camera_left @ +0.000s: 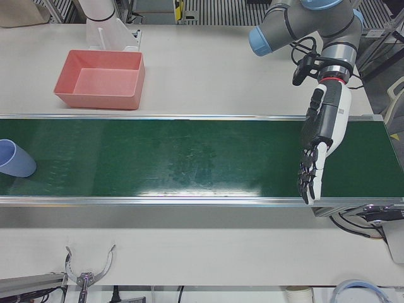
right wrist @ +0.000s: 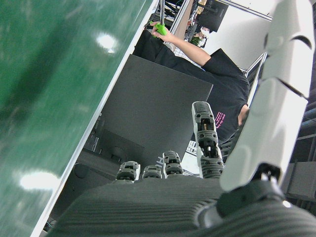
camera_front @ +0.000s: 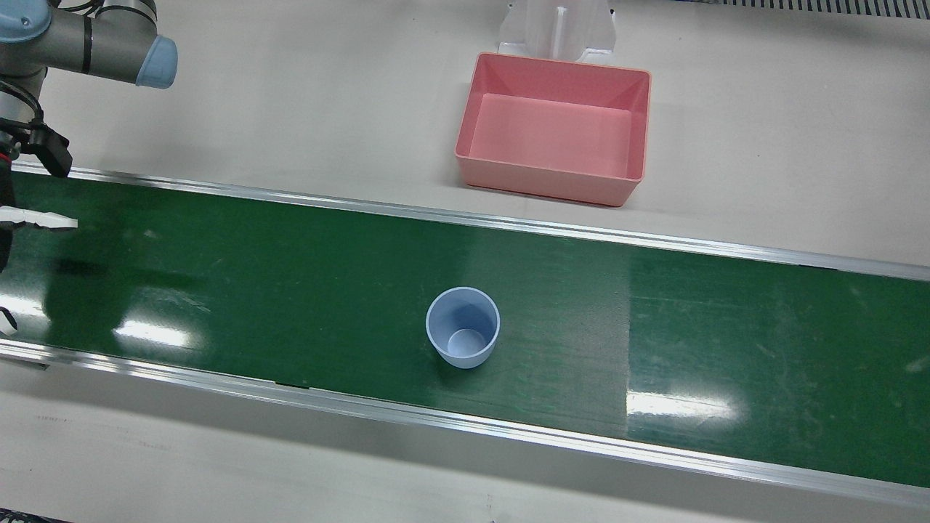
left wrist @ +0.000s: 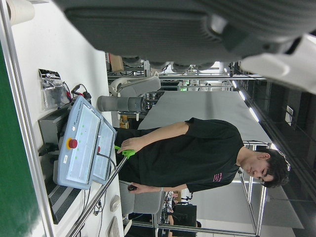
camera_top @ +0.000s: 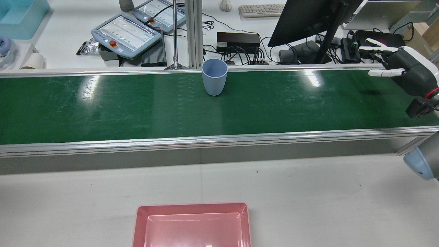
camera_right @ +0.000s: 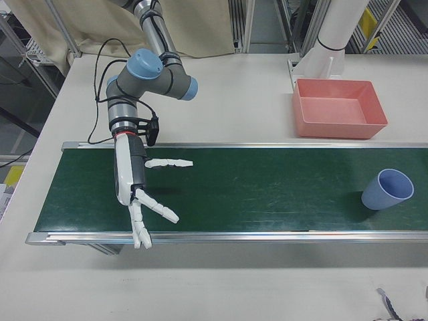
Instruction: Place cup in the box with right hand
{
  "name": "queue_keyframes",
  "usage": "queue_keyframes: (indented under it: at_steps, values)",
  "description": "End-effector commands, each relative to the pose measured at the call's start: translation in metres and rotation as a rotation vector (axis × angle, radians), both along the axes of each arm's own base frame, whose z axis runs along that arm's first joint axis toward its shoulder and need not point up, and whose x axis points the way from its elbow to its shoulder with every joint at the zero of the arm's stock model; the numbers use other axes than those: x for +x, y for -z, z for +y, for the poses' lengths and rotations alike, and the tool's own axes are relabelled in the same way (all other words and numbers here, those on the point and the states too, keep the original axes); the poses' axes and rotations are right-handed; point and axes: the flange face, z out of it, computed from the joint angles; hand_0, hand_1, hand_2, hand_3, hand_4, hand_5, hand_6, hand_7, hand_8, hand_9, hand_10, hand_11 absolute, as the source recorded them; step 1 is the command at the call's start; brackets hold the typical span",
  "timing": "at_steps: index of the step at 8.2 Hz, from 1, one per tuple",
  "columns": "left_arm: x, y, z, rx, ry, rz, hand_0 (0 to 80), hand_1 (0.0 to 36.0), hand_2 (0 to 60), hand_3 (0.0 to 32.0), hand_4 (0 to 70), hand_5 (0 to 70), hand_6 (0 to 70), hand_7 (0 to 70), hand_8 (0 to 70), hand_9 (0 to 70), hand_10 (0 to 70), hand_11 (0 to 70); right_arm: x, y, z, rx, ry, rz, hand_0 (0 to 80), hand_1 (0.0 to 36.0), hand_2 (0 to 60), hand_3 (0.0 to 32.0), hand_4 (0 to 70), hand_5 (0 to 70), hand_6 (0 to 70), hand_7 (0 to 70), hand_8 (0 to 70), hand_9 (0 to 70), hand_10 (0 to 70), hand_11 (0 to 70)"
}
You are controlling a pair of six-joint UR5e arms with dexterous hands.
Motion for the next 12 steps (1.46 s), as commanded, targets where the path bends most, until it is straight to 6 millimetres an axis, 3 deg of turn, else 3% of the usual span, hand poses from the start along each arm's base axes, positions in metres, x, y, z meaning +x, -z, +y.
queue_keyframes:
  at_steps: [1,2,8,9,10,11,12]
  values:
    - [0.0,-0.001,0.001,-0.001,0.0,0.0,0.0,0.0,0.0,0.0,0.0,0.0,0.0,0.0,0.0,0.0,0.0,0.0,-0.013,0.001,0.0,0.004,0.019,0.009,49.7,13.1,6.4,0.0,16.6,4.8,4.1,12.8,1.1,4.8,3.4,6.6]
    - [0.0,0.0,0.0,0.0,0.0,0.0,0.0,0.0,0.0,0.0,0.0,0.0,0.0,0.0,0.0,0.0,0.0,0.0,-0.016,0.0,0.001,0.002,0.023,0.012,48.5,15.9,17.3,0.0,12.9,4.7,4.0,12.7,1.0,4.7,3.4,6.6]
    - [0.0,0.0,0.0,0.0,0.0,0.0,0.0,0.0,0.0,0.0,0.0,0.0,0.0,0.0,0.0,0.0,0.0,0.0,-0.024,0.003,0.001,0.009,0.032,0.018,49.6,13.4,7.0,0.0,16.2,4.8,4.1,12.7,1.0,4.7,3.2,6.4]
    - [0.0,0.0,0.0,0.0,0.0,0.0,0.0,0.0,0.0,0.0,0.0,0.0,0.0,0.0,0.0,0.0,0.0,0.0,-0.024,0.004,0.001,0.01,0.033,0.016,48.9,15.3,13.8,0.0,13.6,4.8,4.1,12.8,0.9,4.6,3.2,6.4]
    - [0.0,0.0,0.0,0.0,0.0,0.0,0.0,0.0,0.0,0.0,0.0,0.0,0.0,0.0,0.0,0.0,0.0,0.0,-0.024,0.004,0.001,0.01,0.033,0.016,49.3,14.5,10.6,0.0,14.9,4.8,4.1,13.0,0.9,4.7,3.1,6.3]
    - [0.0,0.0,0.0,0.0,0.0,0.0,0.0,0.0,0.0,0.0,0.0,0.0,0.0,0.0,0.0,0.0,0.0,0.0,-0.025,0.004,0.001,0.01,0.034,0.016,48.5,16.3,17.9,0.0,12.4,4.8,4.1,12.8,0.9,4.7,3.1,6.2]
    - [0.0,0.0,0.0,0.0,0.0,0.0,0.0,0.0,0.0,0.0,0.0,0.0,0.0,0.0,0.0,0.0,0.0,0.0,-0.025,0.005,0.001,0.012,0.034,0.015,50.3,12.8,3.7,0.0,17.1,4.8,4.1,12.8,0.9,4.7,3.1,6.2]
